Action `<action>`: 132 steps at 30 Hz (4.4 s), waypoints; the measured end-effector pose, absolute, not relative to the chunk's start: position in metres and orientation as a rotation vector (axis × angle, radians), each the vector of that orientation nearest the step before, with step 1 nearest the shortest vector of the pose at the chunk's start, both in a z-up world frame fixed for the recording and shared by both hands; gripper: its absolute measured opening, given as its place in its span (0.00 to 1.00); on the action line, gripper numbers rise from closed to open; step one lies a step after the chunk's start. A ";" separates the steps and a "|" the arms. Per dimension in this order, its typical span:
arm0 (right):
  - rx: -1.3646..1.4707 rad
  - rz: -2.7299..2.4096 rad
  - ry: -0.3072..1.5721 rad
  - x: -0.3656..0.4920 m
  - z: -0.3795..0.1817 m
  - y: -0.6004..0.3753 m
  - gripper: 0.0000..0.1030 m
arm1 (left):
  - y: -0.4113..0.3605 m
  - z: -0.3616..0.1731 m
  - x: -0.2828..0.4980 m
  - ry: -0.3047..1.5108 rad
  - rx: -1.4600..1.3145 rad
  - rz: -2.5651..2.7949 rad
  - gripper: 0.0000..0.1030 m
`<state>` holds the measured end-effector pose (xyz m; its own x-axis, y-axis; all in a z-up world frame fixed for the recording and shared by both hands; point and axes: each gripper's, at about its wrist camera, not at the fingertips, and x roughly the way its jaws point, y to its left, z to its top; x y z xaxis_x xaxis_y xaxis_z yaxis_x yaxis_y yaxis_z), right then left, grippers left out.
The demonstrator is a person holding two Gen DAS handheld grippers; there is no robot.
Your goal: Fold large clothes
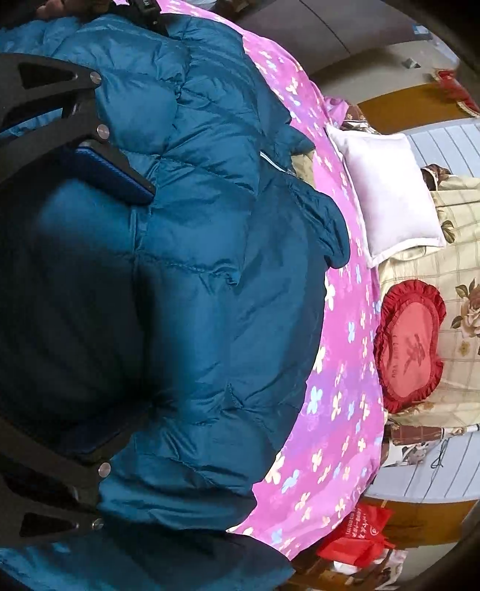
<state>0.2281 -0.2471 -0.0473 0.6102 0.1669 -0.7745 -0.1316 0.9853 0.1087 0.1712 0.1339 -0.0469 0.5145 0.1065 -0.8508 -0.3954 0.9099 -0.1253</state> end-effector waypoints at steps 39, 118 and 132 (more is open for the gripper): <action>0.220 -0.382 0.618 0.104 0.056 -0.401 0.99 | 0.057 -0.007 0.128 0.834 -0.093 0.152 0.97; -0.689 0.286 0.344 0.105 -0.032 -0.072 0.15 | 0.082 0.000 0.134 0.860 -0.320 0.105 0.97; -0.752 0.331 0.290 0.081 -0.044 -0.068 0.51 | 0.052 0.010 0.154 0.836 -0.346 -0.214 0.97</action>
